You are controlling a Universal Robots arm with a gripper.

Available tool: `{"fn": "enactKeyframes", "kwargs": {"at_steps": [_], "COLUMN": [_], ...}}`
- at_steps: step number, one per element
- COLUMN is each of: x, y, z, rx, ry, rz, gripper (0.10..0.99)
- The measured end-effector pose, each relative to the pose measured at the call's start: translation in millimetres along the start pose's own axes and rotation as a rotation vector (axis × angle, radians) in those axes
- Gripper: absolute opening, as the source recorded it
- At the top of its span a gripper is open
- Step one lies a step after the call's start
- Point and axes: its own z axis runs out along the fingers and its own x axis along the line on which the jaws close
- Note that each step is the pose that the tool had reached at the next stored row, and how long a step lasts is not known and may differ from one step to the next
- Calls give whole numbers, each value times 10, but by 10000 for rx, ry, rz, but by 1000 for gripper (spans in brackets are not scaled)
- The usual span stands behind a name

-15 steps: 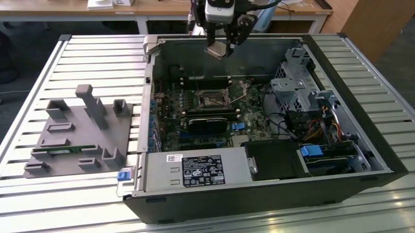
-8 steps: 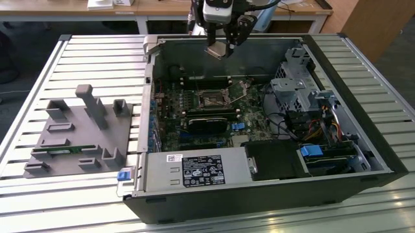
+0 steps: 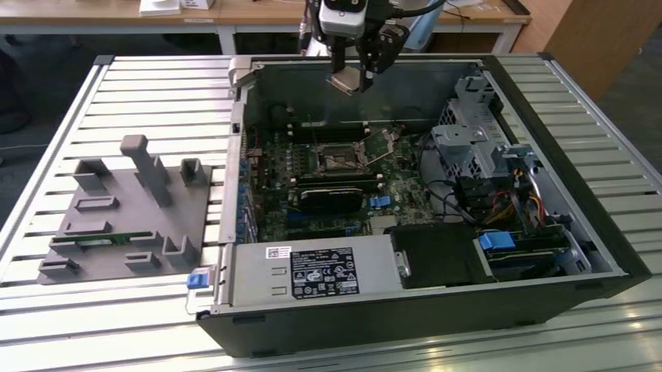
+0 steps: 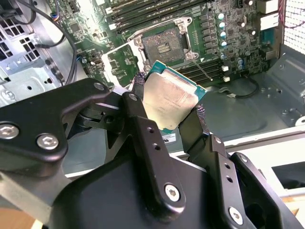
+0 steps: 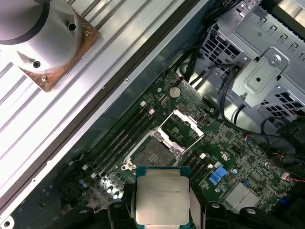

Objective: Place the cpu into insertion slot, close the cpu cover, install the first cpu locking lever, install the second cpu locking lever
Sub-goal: 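Place the cpu into insertion slot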

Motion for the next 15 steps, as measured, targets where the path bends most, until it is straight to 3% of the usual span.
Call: {"fn": "enactKeyframes", "kwargs": {"at_steps": [15], "x": [0], "y": [-1], "z": [4], "rx": [-19], "ry": [-83], "rz": [924], "gripper": [541]}}
